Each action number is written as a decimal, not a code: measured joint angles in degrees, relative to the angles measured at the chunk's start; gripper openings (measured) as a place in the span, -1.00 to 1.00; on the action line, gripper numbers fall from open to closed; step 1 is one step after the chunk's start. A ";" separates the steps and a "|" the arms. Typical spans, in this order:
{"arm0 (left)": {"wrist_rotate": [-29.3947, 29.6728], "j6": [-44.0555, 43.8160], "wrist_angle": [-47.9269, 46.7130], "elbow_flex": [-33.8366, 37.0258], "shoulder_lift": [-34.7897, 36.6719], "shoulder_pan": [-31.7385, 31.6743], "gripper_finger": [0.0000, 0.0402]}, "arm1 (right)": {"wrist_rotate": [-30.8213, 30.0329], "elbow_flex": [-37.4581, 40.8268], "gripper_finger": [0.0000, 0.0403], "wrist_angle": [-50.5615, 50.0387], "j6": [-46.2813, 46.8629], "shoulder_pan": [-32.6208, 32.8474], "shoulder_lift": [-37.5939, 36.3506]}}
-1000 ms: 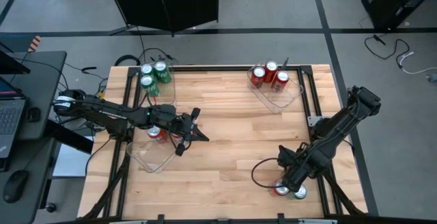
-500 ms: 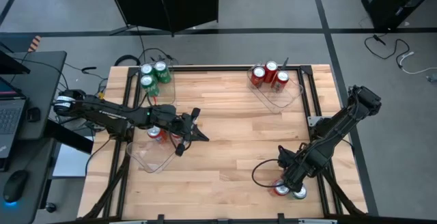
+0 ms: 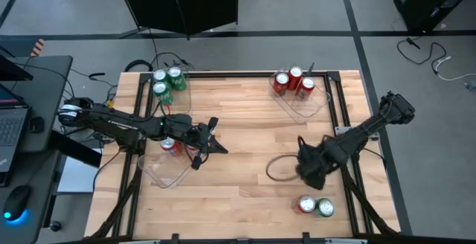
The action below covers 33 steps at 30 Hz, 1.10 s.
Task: Sort soda cans
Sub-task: Put the red and black soda can into the top right transparent bin
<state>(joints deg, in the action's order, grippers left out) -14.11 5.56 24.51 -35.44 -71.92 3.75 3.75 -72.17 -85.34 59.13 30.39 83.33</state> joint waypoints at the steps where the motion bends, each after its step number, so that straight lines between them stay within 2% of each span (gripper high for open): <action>1: 0.03 0.00 0.00 0.00 0.00 0.00 -0.96 | -1.12 -1.04 0.32 -0.72 -1.89 -1.81 0.00; 9: 0.15 0.08 0.00 0.00 0.00 0.00 -0.96 | -7.49 -8.76 0.32 -5.34 -14.93 -18.63 0.00; 17: 0.74 1.62 0.00 0.00 0.00 0.00 -0.96 | -12.08 -14.45 0.32 -3.13 -30.94 -38.74 0.00; 22: 1.05 1.73 0.00 0.00 0.00 0.00 -0.96 | -11.53 -16.84 0.32 -1.22 -37.98 -52.21 0.00; 25: 1.20 1.73 0.00 0.00 0.00 0.00 -0.96 | -9.04 -16.86 0.32 2.47 -42.52 -59.48 0.16; 29: 1.22 1.73 0.00 0.00 0.00 0.00 -0.96 | -6.75 -16.93 0.32 4.95 -46.48 -66.46 2.64; 33: 1.25 1.73 -0.04 0.00 0.00 0.00 -0.96 | -5.69 -16.91 0.32 5.16 -48.88 -70.22 6.93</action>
<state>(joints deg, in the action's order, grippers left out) -12.86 7.29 24.47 -35.44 -71.92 3.75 -1.95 -89.08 -80.17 10.25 -39.83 90.26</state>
